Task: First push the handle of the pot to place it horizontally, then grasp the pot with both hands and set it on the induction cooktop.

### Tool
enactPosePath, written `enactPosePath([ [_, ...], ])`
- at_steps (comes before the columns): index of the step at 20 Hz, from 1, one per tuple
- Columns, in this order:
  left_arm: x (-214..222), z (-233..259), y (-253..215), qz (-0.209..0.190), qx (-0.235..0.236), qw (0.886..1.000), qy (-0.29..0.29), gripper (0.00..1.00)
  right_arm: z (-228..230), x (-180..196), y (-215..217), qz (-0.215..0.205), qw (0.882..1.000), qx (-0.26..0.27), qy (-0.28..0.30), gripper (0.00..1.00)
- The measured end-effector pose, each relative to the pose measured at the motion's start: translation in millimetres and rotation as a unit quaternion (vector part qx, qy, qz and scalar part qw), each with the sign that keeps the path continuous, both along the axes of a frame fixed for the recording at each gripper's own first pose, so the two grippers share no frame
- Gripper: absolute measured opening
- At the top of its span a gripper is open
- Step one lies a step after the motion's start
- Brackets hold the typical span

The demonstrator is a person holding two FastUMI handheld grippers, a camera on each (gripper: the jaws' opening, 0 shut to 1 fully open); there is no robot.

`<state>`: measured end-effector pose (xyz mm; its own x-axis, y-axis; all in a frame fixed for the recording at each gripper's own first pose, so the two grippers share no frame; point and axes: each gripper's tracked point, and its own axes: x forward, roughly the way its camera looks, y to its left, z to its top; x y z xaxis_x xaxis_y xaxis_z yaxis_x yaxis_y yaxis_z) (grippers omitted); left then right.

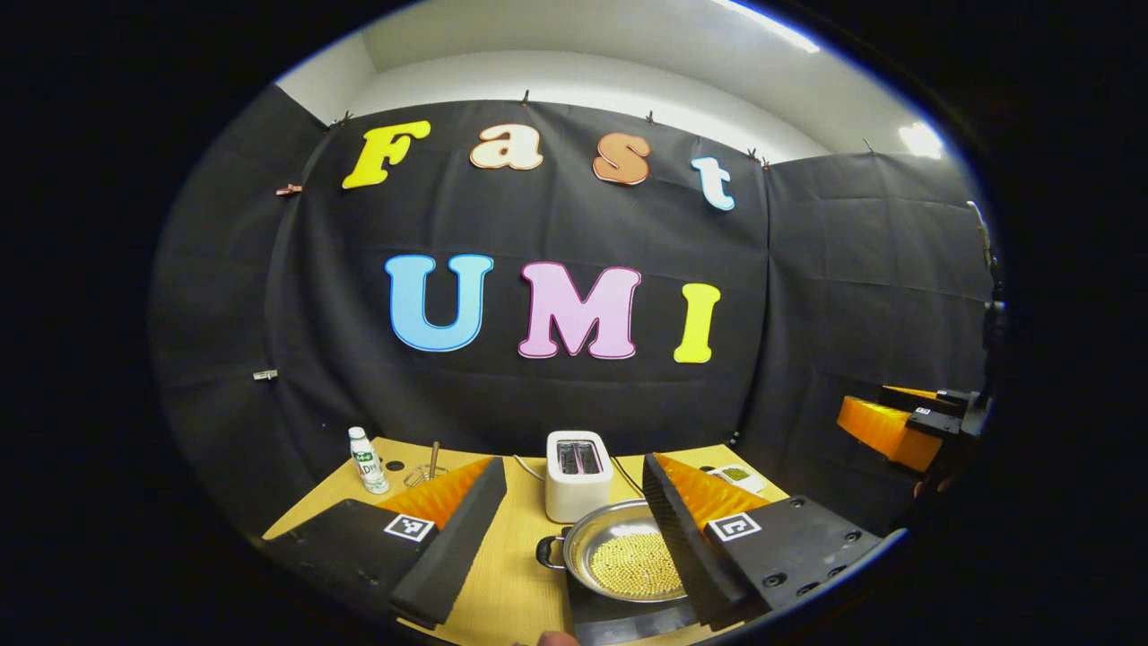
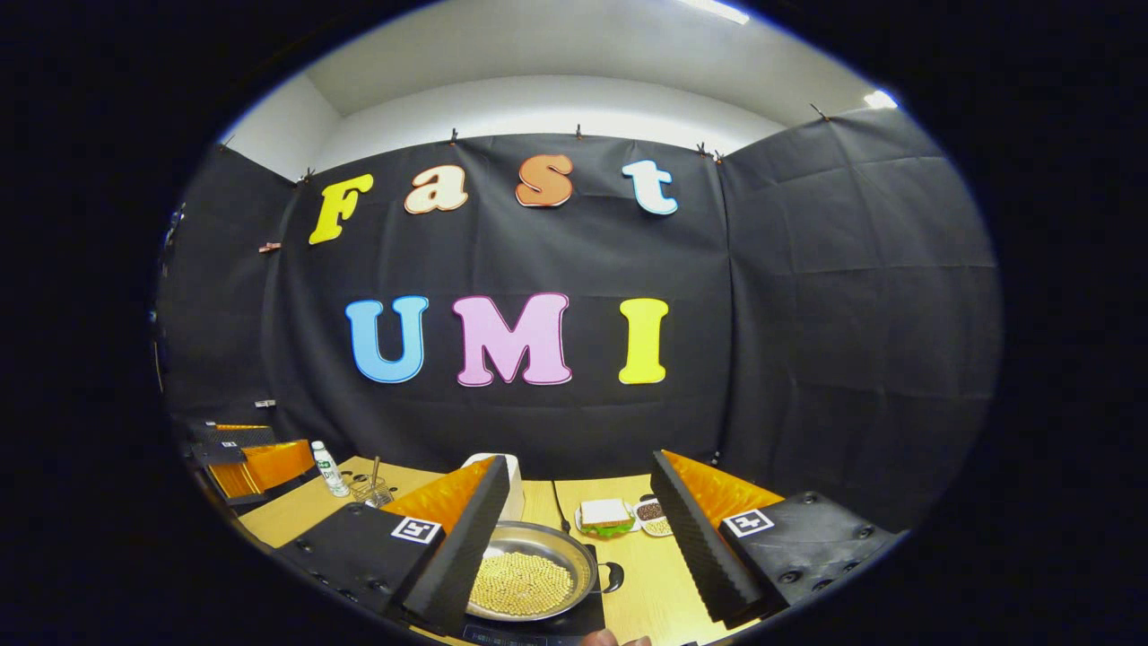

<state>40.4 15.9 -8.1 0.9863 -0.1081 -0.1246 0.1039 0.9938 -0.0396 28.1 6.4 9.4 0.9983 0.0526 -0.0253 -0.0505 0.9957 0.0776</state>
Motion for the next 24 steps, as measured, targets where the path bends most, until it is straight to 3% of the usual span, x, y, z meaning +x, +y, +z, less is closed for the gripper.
enactPosePath([
  [8, -27, 8, 5, -0.003, 0.011, 1.000, -0.015, 0.95, 7, -15, 10, -0.005, 1.000, -0.007, -0.012, 0.99],
  [24, -29, 6, 5, 0.000, 0.018, 1.000, -0.010, 0.93, -1, -16, 11, 0.006, 1.000, -0.013, 0.005, 0.99],
])
